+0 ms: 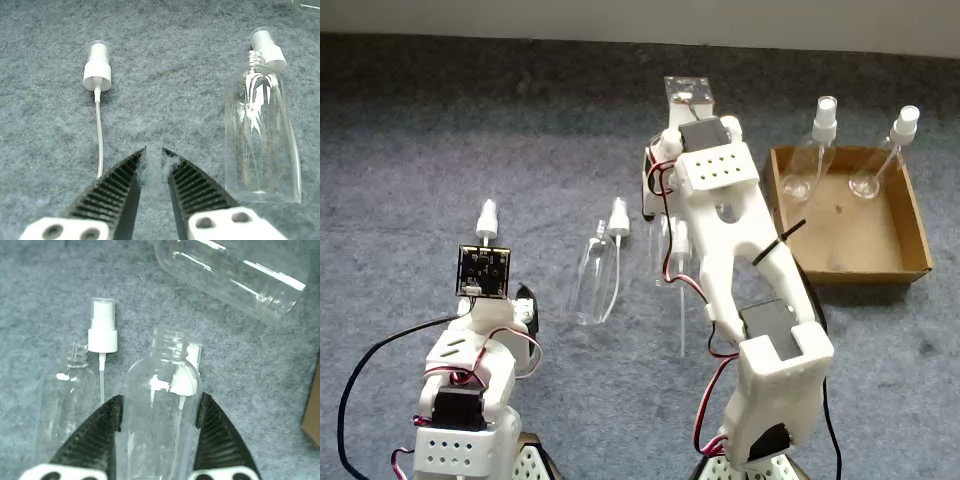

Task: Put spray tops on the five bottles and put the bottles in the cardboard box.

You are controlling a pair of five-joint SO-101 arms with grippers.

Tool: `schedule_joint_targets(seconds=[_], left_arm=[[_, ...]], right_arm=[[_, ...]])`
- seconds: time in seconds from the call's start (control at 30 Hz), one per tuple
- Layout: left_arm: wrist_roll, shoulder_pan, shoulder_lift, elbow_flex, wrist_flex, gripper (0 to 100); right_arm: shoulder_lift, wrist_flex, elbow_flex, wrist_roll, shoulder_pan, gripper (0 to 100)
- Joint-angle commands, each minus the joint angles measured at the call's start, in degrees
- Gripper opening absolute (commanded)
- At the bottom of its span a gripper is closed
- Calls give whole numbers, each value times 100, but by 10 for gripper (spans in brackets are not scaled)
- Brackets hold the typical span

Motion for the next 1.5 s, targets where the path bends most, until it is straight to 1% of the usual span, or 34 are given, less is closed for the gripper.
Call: schedule_joint_targets(seconds=[0.0, 0.1, 0.17, 0.4, 0.5, 0.63, 0.73, 0.87, 1.07, 1.2, 1.27, 1.47], left_arm=[[-35, 66, -57, 119, -105, 7], [-35, 66, -57, 119, -105, 7], [-35, 66, -57, 119, -105, 7], [-35, 66, -57, 119, -105, 7], [-35, 66, -57, 119, -105, 7], [-35, 66, -57, 119, -105, 7], [-35, 75, -57, 119, -105, 7], [-35, 84, -57, 119, -105, 7], [-35, 92, -57, 119, -105, 7], [-35, 92, -57, 119, -105, 7], [-35, 92, -57, 119, -105, 7], [-35, 92, -57, 119, -105, 7]], right_arm=[[-690, 382, -365, 422, 207, 10], [-919, 541, -338, 651, 295, 10], [-963, 752, -180, 967, 356, 10], [-971, 787, 1147, 1846, 769, 10], [-1007, 391, 1815, 2110, 998, 10], [-1007, -391, 2695, 2321, 1332, 10], [-1015, -681, 3213, 2391, 1534, 10], [-1209, -497, 3424, 2391, 1604, 10], [-2580, -453, 3538, 2391, 1446, 10], [-3495, -558, 4330, 2391, 1446, 10], [-3881, -796, 4822, 2391, 1446, 10], [-4796, -1991, 6273, 2391, 1473, 10]])
